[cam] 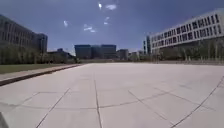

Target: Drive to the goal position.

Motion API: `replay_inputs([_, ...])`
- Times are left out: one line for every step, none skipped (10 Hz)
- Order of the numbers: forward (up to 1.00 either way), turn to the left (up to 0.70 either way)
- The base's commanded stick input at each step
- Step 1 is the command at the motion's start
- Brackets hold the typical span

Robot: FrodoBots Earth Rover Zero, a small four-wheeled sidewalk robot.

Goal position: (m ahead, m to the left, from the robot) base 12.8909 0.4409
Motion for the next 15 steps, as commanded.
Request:
replay_inputs([0.50,0.00])
replay_inputs([0.50,0.00])
replay_inputs([0.50,0.00])
replay_inputs([0.50,0.00])
replay_inputs([0.50,0.00])
replay_inputs([0.50,0.00])
replay_inputs([0.50,0.00])
replay_inputs([0.50,0.00])
replay_inputs([0.50,0.00])
replay_inputs([0.50,0.00])
replay_inputs([0.50,0.00])
replay_inputs([0.50,0.00])
replay_inputs([0.50,0.00])
replay_inputs([0.50,0.00])
replay_inputs([0.50,0.00])
